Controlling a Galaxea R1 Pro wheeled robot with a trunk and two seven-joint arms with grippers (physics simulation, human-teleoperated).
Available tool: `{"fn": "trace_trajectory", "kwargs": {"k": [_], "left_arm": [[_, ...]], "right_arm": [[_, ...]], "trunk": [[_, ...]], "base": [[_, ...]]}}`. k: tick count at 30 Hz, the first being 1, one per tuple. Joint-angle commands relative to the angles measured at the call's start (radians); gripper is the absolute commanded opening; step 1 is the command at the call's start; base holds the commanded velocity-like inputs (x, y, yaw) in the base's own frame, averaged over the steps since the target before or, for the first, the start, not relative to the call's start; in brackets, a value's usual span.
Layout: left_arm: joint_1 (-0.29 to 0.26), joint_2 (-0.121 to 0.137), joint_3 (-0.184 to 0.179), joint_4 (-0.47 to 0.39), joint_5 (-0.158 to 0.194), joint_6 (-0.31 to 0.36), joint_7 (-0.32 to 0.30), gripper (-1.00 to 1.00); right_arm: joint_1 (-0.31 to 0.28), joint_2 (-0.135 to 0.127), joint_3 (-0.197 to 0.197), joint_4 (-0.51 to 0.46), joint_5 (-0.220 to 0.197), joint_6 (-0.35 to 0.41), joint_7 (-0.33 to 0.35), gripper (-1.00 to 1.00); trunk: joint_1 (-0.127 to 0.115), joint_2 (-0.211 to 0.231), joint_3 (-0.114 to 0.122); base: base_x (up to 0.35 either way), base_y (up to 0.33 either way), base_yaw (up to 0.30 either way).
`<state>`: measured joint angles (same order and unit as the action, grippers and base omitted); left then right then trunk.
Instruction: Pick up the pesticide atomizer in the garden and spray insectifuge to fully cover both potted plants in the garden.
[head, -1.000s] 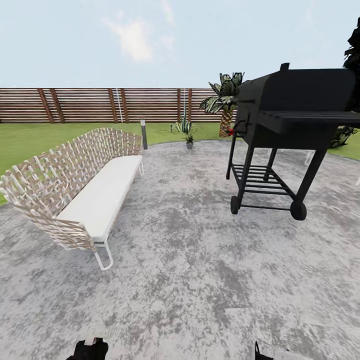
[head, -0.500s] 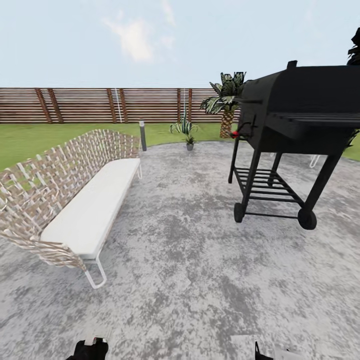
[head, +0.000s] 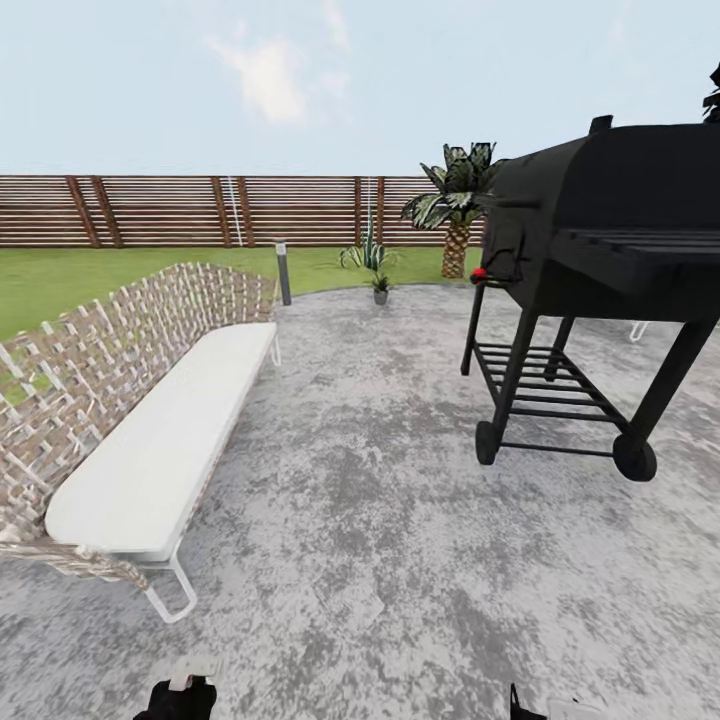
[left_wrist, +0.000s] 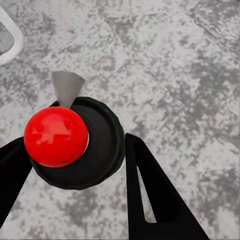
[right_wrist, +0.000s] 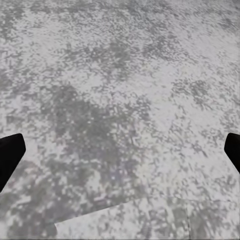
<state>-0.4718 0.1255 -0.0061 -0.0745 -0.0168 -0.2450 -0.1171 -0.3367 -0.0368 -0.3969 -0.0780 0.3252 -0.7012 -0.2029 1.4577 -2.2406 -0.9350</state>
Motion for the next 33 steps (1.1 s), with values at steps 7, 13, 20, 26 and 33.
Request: {"fn": "trace_trajectory", "kwargs": {"k": [7,13,20,26,33], "left_arm": [[-0.001,0.000,0.000,0.001,-0.002,-0.003,-0.003,-1.00],[-0.001,0.000,0.000,0.001,-0.002,-0.003,-0.003,-1.00],[-0.001,0.000,0.000,0.001,-0.002,-0.003,-0.003,-1.00],[-0.001,0.000,0.000,0.001,-0.002,-0.003,-0.003,-1.00],[-0.001,0.000,0.000,0.001,-0.002,-0.003,-0.003,-1.00]], "right_arm": [[-0.001,0.000,-0.003,0.001,0.011,-0.002,-0.007,1.00],[-0.001,0.000,-0.003,0.001,0.011,-0.003,-0.007,1.00],[-0.001,0.000,-0.003,0.001,0.011,-0.003,-0.007,1.00],[-0.001,0.000,-0.003,0.001,0.011,-0.003,-0.007,1.00],[-0.001,0.000,-0.003,0.001,0.011,-0.003,-0.007,1.00]], "trunk": [[0.000,0.000,-0.001],[0.000,0.000,-0.001],[0.000,0.000,-0.001],[0.000,0.000,-0.001],[0.000,0.000,-0.001]], "base": [[0.340,0.000,0.000],[0.339,0.000,0.000],[0.339,0.000,0.000],[0.339,0.000,0.000],[0.339,0.000,0.000]]}}
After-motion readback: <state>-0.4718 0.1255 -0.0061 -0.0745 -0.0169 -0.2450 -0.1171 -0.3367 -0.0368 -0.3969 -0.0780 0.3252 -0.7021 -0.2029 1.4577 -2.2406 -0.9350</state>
